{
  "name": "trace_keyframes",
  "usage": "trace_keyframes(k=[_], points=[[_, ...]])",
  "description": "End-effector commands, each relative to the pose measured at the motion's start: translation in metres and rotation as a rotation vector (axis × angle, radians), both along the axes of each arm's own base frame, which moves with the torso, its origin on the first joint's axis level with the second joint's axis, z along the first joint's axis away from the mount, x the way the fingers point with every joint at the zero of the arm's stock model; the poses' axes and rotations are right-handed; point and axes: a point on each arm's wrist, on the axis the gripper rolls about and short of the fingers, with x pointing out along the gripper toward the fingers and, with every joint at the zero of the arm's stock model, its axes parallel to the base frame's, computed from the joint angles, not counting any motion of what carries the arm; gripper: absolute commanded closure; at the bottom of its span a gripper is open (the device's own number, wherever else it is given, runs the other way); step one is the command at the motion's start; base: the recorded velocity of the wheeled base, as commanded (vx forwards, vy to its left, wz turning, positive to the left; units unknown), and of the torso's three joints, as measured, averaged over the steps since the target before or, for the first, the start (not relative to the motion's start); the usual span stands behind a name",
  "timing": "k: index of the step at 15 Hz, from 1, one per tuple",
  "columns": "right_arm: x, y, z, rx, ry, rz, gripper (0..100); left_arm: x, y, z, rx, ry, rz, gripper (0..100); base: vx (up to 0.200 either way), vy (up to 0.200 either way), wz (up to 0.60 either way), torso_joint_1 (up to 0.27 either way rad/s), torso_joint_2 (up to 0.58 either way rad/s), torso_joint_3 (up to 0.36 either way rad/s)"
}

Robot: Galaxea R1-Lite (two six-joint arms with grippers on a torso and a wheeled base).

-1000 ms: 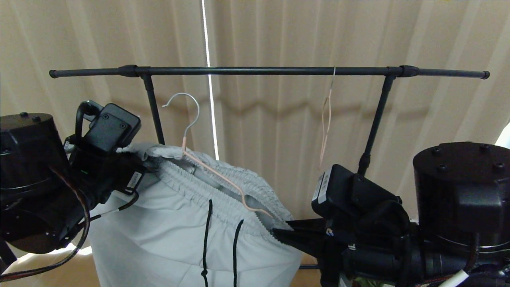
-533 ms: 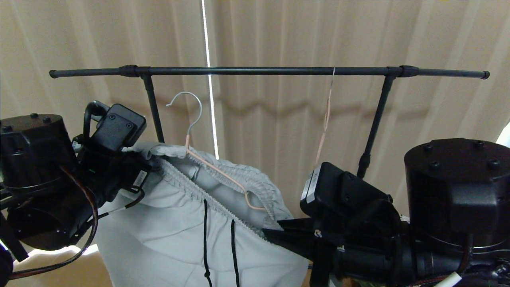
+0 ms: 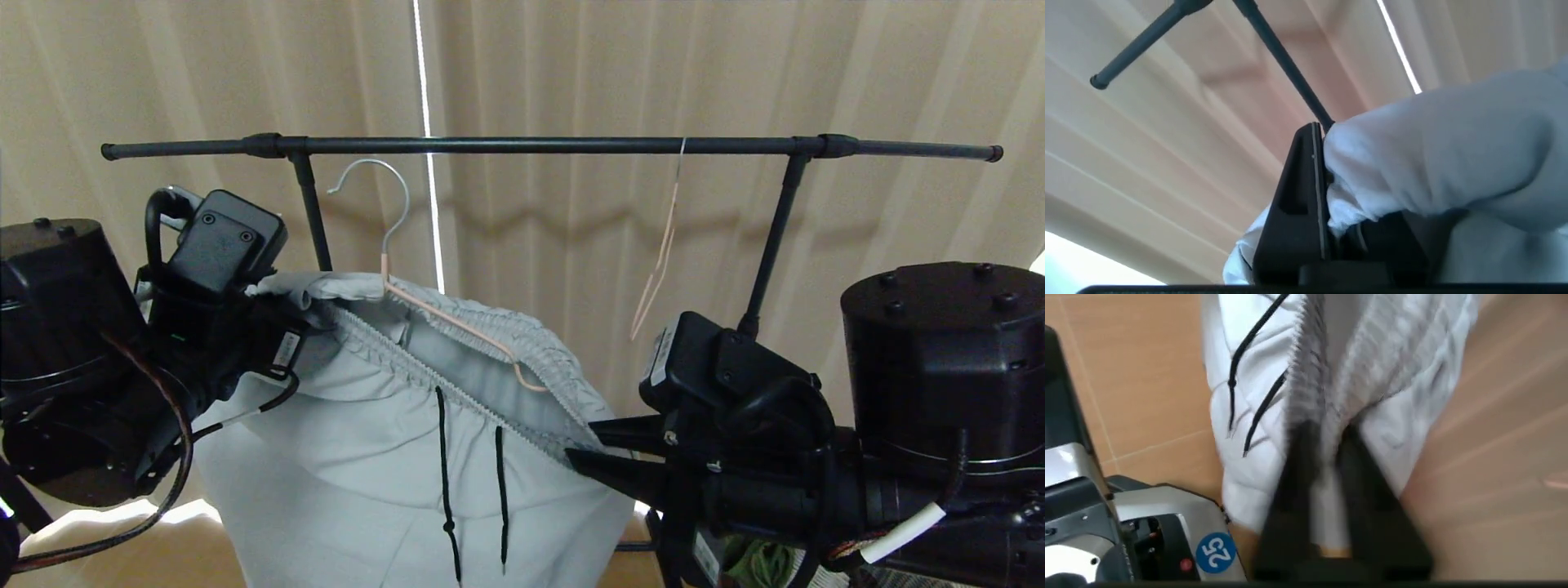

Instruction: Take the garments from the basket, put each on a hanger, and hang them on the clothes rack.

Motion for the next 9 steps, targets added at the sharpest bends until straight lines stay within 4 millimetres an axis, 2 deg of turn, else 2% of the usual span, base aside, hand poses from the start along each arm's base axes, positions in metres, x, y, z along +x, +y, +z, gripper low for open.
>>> trace_keyframes(k=[1,7,9], points=[[0.001,-0.001,0.004,0.004,-0.030,-0.013,0,0.000,-0.001,0.000,-0.012,-0.001,-0.005,100,0.000,0.000,0.00,0.000,0.00,0.000],[0.021,0.014,0.014,0.034,-0.172,-0.051,0,-0.008,-0.013,-0.001,-0.018,0.001,-0.062,100,0.000,0.000,0.00,0.000,0.00,0.000],[0.036,0.018,0.015,0.010,-0.243,-0.080,0,-0.010,-0.013,-0.006,-0.013,0.018,-0.069,100,0.000,0.000,0.00,0.000,0.00,0.000]])
